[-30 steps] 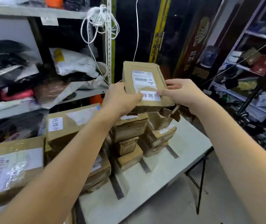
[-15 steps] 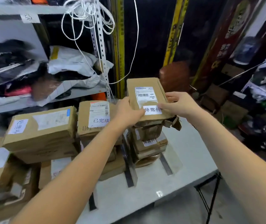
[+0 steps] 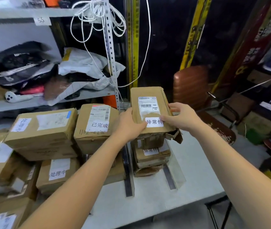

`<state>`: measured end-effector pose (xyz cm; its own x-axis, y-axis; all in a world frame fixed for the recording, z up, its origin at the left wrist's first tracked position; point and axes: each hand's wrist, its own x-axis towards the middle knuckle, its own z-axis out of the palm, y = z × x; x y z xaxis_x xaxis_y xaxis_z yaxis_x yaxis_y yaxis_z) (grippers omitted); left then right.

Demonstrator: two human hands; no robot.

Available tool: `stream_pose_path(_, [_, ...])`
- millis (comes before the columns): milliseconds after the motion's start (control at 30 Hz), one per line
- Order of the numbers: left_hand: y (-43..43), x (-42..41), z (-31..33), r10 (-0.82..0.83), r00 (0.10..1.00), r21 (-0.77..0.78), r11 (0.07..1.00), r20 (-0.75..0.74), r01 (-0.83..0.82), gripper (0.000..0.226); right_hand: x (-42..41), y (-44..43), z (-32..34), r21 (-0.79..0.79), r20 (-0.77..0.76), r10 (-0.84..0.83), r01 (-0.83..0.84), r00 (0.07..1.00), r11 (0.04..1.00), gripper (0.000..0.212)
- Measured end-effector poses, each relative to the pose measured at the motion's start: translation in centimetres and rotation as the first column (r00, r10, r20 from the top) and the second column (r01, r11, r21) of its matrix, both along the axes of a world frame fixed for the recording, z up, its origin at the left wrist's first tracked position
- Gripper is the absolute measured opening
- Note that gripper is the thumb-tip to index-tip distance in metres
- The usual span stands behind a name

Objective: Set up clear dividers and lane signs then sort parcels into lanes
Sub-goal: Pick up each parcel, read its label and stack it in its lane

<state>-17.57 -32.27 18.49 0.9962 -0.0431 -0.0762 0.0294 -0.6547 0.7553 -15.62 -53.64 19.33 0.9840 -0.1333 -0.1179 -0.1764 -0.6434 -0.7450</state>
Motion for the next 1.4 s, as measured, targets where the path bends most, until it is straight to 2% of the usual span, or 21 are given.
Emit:
stream_pose_path(233, [0.4,-0.3,1.3,-0.011,0.999,0.056,0.998,-0.039,0.013,0.075,-0.4,0.4,0.6,-0.061,0.023,-0.015,0.017,1.0,0.998,0.081])
stream_pose_path(467, [3.0,-1.1,3.3,-0.003,0.997,0.21,0.978,0.078,-0.013,0.084,-0.3,3.2,2.9,-0.256,0.163,0.083,-0.039,0.983,0.966,0.073])
stream_pose_path(567, [6.8,-1.8,4.7,-0.006,0.99,0.285,0.958,0.143,-0.035,0.078,0.1,6.4,4.5,-0.331,0.203,0.187,-0.112,0.961,0.937,0.072])
stream_pose_path(667, [12.5,-2.4,5.8,0.021,0.983,0.418,0.903,0.182,-0.097,0.081,0.5,11.3,6.1,-0.453,0.219,0.338,-0.211,0.915,0.866,0.072])
stream_pose_path(800, [21.2,-3.9,6.9,0.057,0.982,0.537,0.831,0.178,-0.146,0.086,0.5,19.1,7.4,-0.493,0.214,0.489,-0.339,0.846,0.801,0.072])
stream_pose_path(967, [33.6,-6.2,7.4,0.139,0.969,0.59,0.772,0.204,-0.235,0.084,0.6,30.7,7.8,-0.538,0.17,0.618,-0.453,0.768,0.711,0.071])
stream_pose_path(1067, [41.5,-7.1,7.1,0.185,0.967,0.579,0.775,0.177,-0.254,0.083,0.9,38.1,7.3,-0.534,0.178,0.643,-0.476,0.745,0.699,0.071])
stream_pose_path(1167, [50.2,-7.3,6.5,0.234,0.958,0.614,0.735,0.167,-0.287,0.085,1.2,45.8,6.6,-0.528,0.213,0.651,-0.475,0.729,0.704,0.066])
stream_pose_path(1267, [59.0,-6.9,5.5,0.254,0.954,0.656,0.695,0.16,-0.295,0.084,1.5,54.3,5.5,-0.542,0.161,0.654,-0.487,0.739,0.684,0.06])
stream_pose_path(1400, [69.0,-5.7,3.4,0.269,0.96,0.663,0.706,0.077,-0.25,0.079,2.8,64.4,3.5,-0.525,0.099,0.656,-0.521,0.748,0.673,0.06])
